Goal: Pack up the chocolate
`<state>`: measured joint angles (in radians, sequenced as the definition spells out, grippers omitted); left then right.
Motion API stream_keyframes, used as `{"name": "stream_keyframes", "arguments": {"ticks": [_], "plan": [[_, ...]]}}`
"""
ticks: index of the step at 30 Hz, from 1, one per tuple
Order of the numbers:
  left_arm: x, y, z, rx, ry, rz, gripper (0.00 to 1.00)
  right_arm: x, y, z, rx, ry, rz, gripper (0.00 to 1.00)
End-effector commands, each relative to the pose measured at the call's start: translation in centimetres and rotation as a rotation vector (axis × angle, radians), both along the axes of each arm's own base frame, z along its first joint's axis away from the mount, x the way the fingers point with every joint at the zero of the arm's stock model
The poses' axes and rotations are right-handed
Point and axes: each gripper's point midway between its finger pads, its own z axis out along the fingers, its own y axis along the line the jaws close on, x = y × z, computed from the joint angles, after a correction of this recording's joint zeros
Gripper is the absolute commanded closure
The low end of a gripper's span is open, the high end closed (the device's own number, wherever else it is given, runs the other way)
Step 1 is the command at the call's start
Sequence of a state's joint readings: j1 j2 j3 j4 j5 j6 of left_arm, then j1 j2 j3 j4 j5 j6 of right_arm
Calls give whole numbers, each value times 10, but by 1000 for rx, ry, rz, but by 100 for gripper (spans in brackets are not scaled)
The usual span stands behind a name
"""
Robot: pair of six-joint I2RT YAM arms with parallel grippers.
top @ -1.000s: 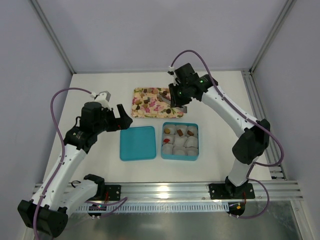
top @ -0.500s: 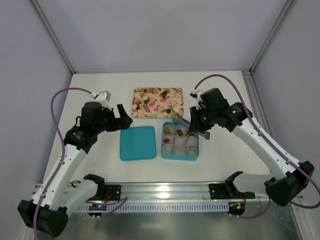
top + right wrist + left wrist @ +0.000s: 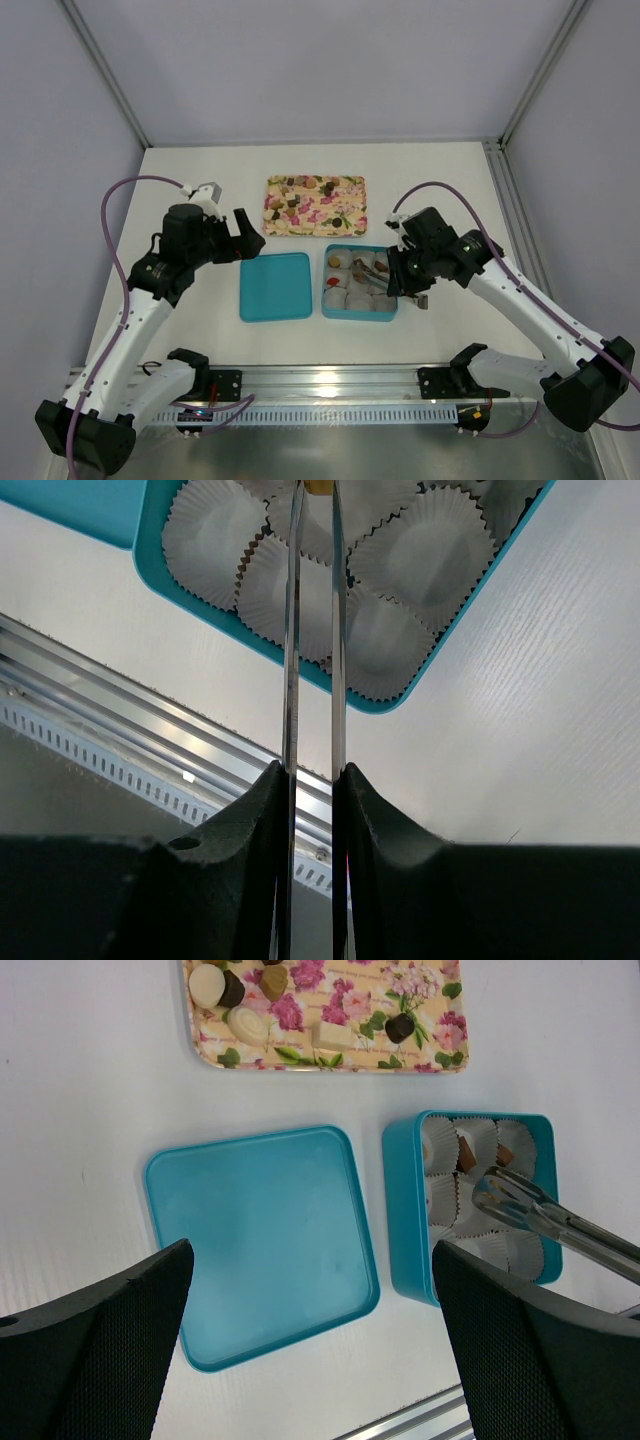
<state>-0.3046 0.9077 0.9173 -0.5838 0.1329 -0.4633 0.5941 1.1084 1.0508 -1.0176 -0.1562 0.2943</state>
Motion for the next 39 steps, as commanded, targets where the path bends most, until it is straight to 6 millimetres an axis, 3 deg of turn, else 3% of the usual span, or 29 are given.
{"name": "stream_keyframes", "arguments": {"ticks": [1, 13, 18, 32, 39], "plan": [[3, -1, 2, -7, -13, -4, 0, 2, 7, 9, 48, -38, 0, 73], [3, -1, 3, -6, -14, -6, 0, -1, 3, -2, 14, -25, 3, 71], [3, -2, 2, -7, -10, -7, 0, -2, 1, -4, 5, -23, 4, 66], [3, -2, 3, -8, -15, -9, 0, 0, 1, -1, -3, -29, 5, 59], [3, -2, 4, -9, -19, -5, 0, 6, 5, 15, 15, -57, 22, 59]]}}
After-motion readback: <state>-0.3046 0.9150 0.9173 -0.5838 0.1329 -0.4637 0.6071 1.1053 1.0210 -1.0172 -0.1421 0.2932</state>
